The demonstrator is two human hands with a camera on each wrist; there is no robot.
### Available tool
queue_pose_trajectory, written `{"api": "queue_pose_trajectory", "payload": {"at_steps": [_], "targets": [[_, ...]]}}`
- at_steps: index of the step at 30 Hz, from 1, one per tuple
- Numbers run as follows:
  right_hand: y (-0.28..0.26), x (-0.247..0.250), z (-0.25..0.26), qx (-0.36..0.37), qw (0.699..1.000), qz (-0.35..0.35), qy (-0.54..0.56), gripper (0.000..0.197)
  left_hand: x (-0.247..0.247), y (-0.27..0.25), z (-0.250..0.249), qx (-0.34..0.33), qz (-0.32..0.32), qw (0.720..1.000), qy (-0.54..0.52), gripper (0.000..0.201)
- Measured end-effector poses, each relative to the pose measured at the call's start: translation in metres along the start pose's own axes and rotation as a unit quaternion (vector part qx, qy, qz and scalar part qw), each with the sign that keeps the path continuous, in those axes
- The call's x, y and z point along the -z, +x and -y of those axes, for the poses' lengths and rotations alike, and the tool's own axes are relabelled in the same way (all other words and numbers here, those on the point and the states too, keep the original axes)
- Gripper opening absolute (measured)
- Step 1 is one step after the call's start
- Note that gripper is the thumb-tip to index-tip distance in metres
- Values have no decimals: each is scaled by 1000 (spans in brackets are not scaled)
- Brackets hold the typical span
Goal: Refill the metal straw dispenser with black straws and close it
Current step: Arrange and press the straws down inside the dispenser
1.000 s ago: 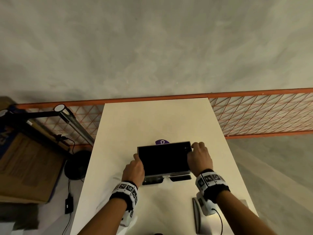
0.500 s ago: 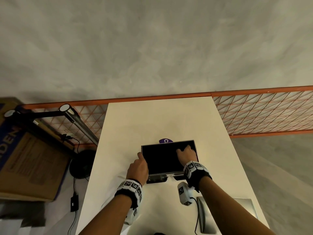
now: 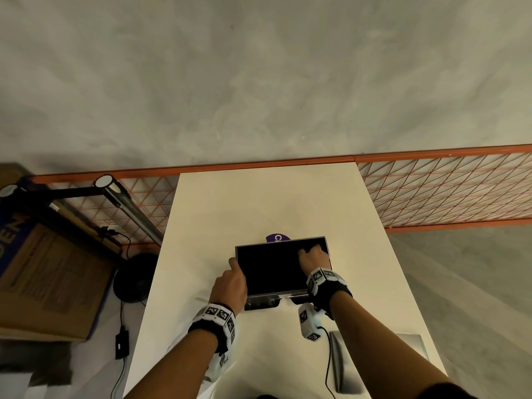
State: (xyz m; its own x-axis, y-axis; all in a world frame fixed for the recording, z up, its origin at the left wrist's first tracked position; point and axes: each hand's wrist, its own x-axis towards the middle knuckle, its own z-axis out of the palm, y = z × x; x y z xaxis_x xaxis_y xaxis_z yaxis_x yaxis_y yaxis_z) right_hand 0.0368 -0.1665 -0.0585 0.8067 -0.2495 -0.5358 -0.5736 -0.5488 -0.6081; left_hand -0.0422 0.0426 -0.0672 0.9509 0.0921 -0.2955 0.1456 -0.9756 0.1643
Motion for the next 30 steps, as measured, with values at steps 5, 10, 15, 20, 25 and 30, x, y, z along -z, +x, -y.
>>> {"api": "queue_pose_trajectory", "payload": {"at_steps": [5, 10, 15, 20, 25, 30], "targets": [[-7, 0, -8, 21, 999, 2, -47, 45, 0, 0, 0, -3, 3, 1000, -10, 50], [-21, -8, -19, 29, 993, -1, -118, 44, 3, -1, -1, -13, 2, 1000, -17, 48], [-19, -6, -14, 34, 996, -12, -80, 47, 6, 1, -3, -13, 16, 1000, -1, 50], [-20, -4, -15, 45, 991, -16, -128, 52, 8, 6, -6, -5, 24, 1000, -3, 48], [-18, -5, -3, 22, 987, -4, -159, 53, 6, 6, -7, 5, 25, 1000, -12, 47], [-16, -4, -5, 28, 981, 19, -192, 59, 9, 9, -10, 27, 31, 999, -28, 46]]}}
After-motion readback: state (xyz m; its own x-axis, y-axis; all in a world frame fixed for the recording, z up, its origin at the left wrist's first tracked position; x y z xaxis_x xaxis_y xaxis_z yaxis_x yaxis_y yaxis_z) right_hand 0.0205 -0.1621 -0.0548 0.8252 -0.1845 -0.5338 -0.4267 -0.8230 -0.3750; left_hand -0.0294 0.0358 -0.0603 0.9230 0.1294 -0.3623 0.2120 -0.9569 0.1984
